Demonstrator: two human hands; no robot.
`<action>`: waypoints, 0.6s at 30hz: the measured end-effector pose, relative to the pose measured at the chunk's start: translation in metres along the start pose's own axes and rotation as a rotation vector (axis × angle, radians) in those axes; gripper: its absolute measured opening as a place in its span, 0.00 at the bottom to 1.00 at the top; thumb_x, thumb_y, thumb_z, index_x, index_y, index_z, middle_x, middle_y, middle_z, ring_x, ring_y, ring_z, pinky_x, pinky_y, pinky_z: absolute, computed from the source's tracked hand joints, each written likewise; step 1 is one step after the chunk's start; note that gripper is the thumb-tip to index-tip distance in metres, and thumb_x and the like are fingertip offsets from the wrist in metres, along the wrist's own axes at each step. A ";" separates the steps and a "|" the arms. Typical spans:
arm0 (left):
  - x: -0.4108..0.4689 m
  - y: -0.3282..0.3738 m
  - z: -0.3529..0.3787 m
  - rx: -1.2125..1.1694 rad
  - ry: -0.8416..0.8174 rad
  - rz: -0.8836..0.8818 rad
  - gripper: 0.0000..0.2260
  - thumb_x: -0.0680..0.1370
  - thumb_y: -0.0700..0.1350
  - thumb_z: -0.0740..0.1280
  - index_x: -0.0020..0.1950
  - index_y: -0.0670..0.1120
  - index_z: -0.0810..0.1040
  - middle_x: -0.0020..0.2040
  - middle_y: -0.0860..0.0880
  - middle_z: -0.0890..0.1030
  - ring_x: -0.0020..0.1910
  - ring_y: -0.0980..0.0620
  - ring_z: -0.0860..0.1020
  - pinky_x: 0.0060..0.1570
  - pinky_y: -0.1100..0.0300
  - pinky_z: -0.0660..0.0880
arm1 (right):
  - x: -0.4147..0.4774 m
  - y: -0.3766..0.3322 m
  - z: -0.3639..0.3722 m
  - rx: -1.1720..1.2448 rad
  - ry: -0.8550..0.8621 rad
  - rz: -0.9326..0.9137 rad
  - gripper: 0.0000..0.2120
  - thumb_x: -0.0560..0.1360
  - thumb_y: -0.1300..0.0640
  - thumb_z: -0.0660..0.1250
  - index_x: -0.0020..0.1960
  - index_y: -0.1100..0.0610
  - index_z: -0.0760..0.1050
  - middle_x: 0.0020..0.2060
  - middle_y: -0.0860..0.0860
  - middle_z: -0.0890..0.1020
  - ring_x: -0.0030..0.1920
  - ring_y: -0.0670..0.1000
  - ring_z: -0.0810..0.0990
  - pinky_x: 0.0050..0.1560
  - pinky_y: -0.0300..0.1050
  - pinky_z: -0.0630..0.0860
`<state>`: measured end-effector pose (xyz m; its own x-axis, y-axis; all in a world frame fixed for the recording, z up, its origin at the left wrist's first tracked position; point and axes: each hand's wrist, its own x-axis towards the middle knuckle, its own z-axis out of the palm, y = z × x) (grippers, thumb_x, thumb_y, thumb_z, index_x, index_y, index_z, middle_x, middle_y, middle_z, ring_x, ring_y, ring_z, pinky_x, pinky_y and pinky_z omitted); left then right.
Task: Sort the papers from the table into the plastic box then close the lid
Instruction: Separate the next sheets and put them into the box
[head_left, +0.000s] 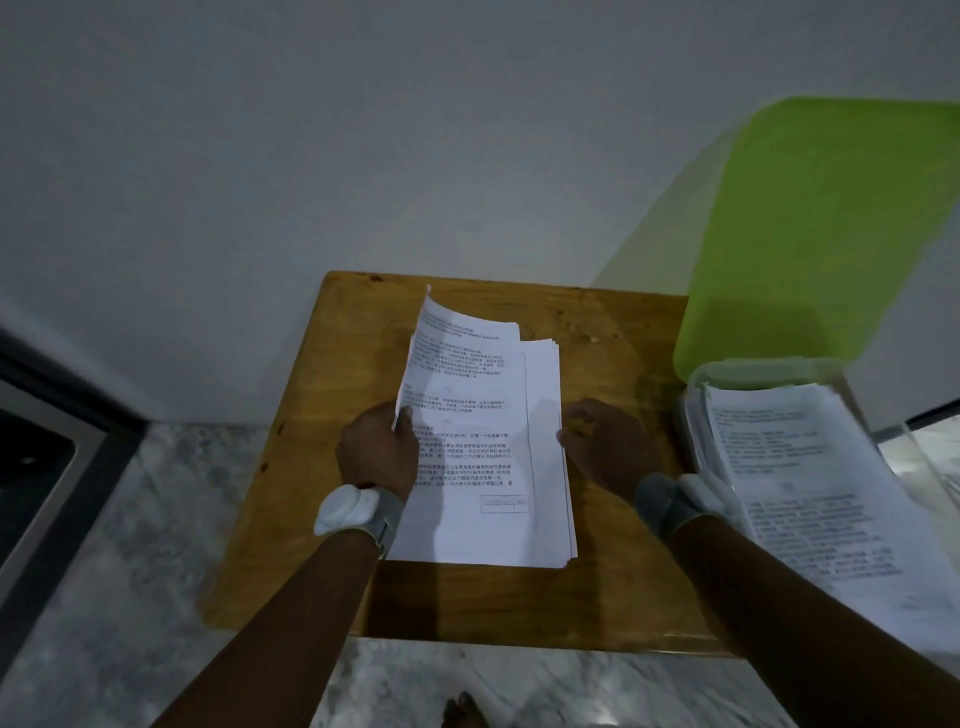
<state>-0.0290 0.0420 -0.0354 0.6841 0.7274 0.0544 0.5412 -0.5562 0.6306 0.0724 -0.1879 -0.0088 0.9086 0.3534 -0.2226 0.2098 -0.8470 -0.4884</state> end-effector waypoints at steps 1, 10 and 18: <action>0.000 0.001 -0.003 -0.026 0.016 0.039 0.12 0.79 0.48 0.64 0.48 0.43 0.84 0.44 0.41 0.85 0.42 0.39 0.82 0.39 0.58 0.73 | 0.002 0.001 0.003 -0.009 -0.012 0.038 0.11 0.76 0.53 0.66 0.54 0.59 0.80 0.50 0.54 0.84 0.49 0.54 0.80 0.51 0.43 0.75; 0.024 0.005 -0.061 -0.190 0.150 -0.049 0.11 0.78 0.46 0.66 0.46 0.41 0.85 0.41 0.39 0.85 0.38 0.41 0.81 0.37 0.60 0.71 | 0.003 -0.021 0.042 0.174 0.042 0.390 0.38 0.58 0.34 0.77 0.59 0.53 0.71 0.54 0.51 0.83 0.50 0.57 0.83 0.39 0.46 0.75; 0.019 0.031 -0.094 -0.237 0.189 -0.037 0.11 0.77 0.48 0.66 0.37 0.45 0.80 0.33 0.47 0.81 0.31 0.50 0.76 0.33 0.61 0.70 | -0.018 0.012 0.004 0.496 0.123 0.295 0.14 0.75 0.59 0.71 0.60 0.57 0.79 0.59 0.55 0.83 0.57 0.59 0.82 0.55 0.48 0.77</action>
<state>-0.0445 0.0763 0.0579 0.5511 0.8195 0.1570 0.4196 -0.4348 0.7968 0.0568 -0.2025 -0.0142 0.9445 0.0570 -0.3236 -0.2251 -0.6054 -0.7635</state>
